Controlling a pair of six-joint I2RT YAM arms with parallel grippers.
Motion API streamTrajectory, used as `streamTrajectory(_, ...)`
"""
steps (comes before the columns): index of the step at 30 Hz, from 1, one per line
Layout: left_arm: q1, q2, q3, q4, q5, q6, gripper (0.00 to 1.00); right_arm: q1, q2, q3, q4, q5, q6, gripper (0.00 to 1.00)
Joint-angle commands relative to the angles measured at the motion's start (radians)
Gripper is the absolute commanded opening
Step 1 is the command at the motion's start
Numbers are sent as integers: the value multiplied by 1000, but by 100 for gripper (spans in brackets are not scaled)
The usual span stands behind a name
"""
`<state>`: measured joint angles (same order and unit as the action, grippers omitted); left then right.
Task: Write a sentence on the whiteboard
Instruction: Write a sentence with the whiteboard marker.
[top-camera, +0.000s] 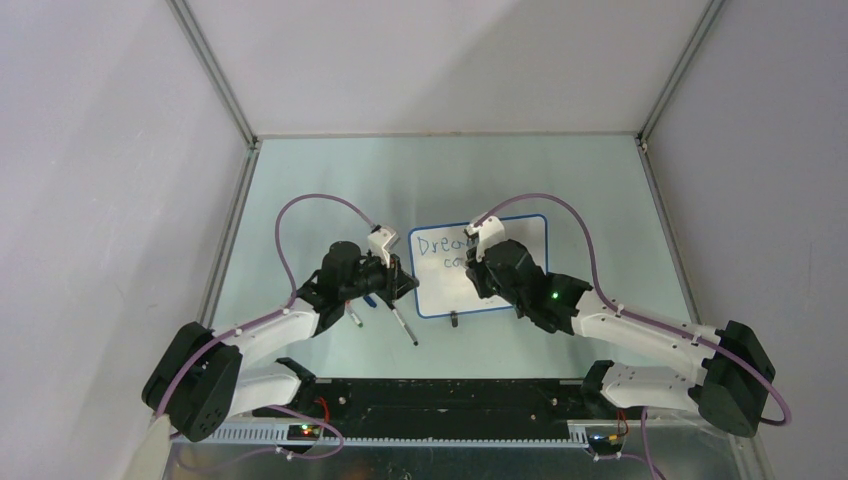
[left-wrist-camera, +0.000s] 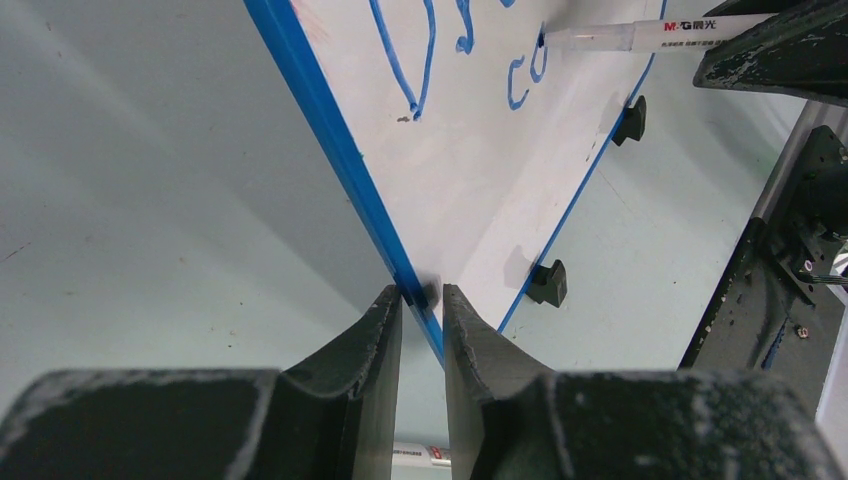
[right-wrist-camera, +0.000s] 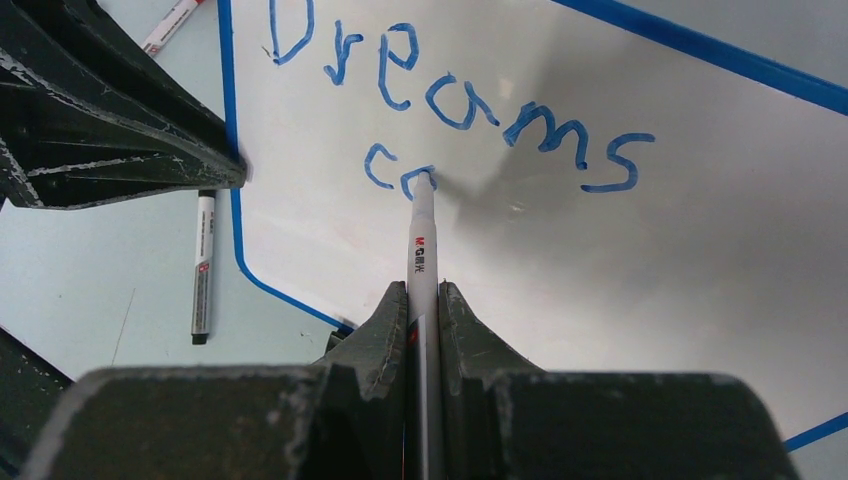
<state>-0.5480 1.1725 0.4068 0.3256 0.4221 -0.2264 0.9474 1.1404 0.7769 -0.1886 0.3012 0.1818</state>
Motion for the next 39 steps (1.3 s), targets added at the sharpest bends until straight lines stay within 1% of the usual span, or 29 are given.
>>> streamTrajectory(1, -6, -20, 20, 10, 9, 22, 26, 13, -29, 33, 28, 11, -16, 0)
streamTrajectory(11, -6, -23, 19, 9, 8, 24, 26, 18, -121, -25, 61, 9, -25, 0)
streamTrajectory(18, -7, -22, 20, 10, 8, 24, 26, -14, -106, -25, 34, 17, -11, 0)
streamTrajectory(39, -5, -19, 21, 10, 9, 23, 26, -18, -63, -25, 11, 28, -8, 0)
